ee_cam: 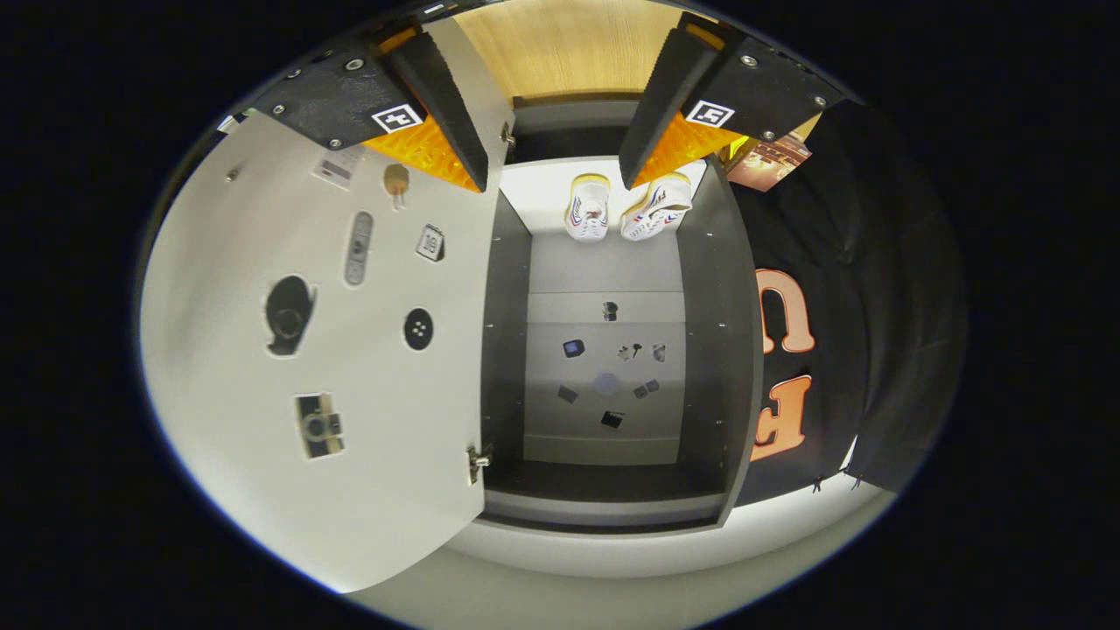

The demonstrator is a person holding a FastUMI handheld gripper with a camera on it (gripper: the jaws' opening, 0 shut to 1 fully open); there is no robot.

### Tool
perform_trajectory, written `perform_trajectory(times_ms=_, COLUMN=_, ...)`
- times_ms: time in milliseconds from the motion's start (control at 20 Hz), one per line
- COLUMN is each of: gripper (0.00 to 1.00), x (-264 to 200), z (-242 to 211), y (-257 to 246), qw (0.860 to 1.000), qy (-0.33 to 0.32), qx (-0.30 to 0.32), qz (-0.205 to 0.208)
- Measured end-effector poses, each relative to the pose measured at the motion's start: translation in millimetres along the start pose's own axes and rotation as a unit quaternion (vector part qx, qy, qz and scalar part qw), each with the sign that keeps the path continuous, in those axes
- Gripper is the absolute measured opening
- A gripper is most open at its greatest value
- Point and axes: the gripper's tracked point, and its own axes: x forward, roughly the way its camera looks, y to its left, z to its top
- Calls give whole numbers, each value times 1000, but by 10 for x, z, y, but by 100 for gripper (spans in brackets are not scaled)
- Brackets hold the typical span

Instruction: Open the shoe cabinet door, grab the shoes and put them into the shoe cabinet, then close the shoe cabinet door.

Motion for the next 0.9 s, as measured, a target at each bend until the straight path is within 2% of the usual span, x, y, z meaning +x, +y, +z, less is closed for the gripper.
perform_trajectory(times_ms=200, gripper=93, x=-521, z=-42, y=-393, qw=999, qy=-8, qx=1, qz=-38)
perform_trajectory(times_ms=450, gripper=93, x=-960, z=-116, y=-953, qw=995, qy=-12, qx=15, qz=-93)
perform_trajectory(times_ms=700, gripper=94, x=-1245, z=-160, y=-1585, qw=988, qy=-17, qx=25, qz=-154)
perform_trajectory(times_ms=900, gripper=94, x=-1291, z=-212, y=-2037, qw=980, qy=-20, qx=30, qz=-196)
